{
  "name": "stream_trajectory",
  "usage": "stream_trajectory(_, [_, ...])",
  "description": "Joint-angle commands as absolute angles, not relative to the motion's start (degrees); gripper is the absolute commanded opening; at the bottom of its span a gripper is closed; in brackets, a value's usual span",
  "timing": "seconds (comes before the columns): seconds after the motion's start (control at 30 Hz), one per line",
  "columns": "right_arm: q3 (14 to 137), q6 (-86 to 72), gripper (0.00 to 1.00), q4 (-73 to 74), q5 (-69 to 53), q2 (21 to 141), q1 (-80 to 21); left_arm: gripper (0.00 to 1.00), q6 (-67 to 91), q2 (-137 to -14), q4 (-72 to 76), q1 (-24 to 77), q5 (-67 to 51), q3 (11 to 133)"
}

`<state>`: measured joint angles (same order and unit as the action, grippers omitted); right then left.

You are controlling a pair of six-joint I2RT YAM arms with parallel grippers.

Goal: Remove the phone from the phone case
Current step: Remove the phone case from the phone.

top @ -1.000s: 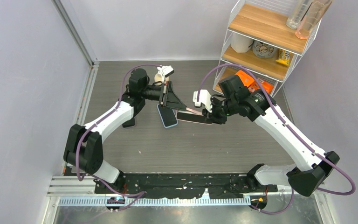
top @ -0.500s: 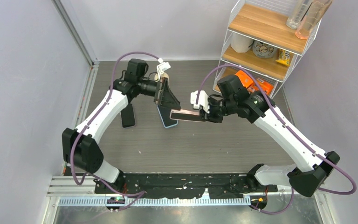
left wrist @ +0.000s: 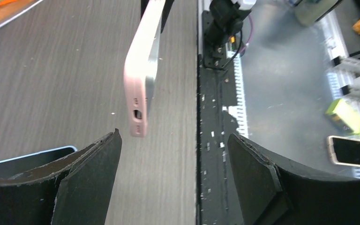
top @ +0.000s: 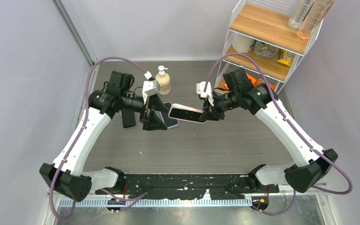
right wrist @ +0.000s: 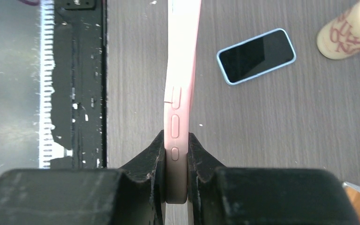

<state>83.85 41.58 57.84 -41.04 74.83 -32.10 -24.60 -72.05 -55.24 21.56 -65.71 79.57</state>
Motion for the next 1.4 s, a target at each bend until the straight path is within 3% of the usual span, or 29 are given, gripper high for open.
stream_trajectory(0.0, [87.9, 39.9, 0.05, 57.0, -50.4, 74.9, -32.0, 0.88, -28.4, -68.5, -48.4, 23.9, -60.9, 75.5])
stream_trajectory(0.2, [89.8, 38.9, 0.05, 58.7, -55.1, 76.4, -31.9, 0.73, -25.5, -65.8, -38.5, 25.8, -59.2, 70.8])
stream_trajectory(0.43, [89.1, 38.6, 0.05, 58.8, -55.8, 75.8, -31.9, 0.47, -23.5, -65.4, -35.1, 25.8, -59.9, 69.7])
stream_trajectory(0.5, [88.7, 38.4, 0.05, 58.6, -55.9, 75.4, -31.9, 0.34, -23.5, -65.3, -35.0, 26.0, -60.1, 69.7])
stream_trajectory(0.6, [88.2, 37.9, 0.05, 58.2, -56.2, 75.1, -31.9, 0.0, -24.5, -64.9, -34.8, 26.4, -60.0, 69.4])
stream_trajectory(0.97, [86.5, 37.1, 0.05, 57.7, -59.9, 75.7, -31.9, 0.0, -58.8, -67.3, -58.5, 33.7, -58.7, 75.2])
stream_trajectory(1.37, [84.0, 36.9, 0.05, 57.4, -64.1, 76.7, -32.8, 0.0, -73.6, -73.5, -66.5, 38.5, -55.1, 84.3])
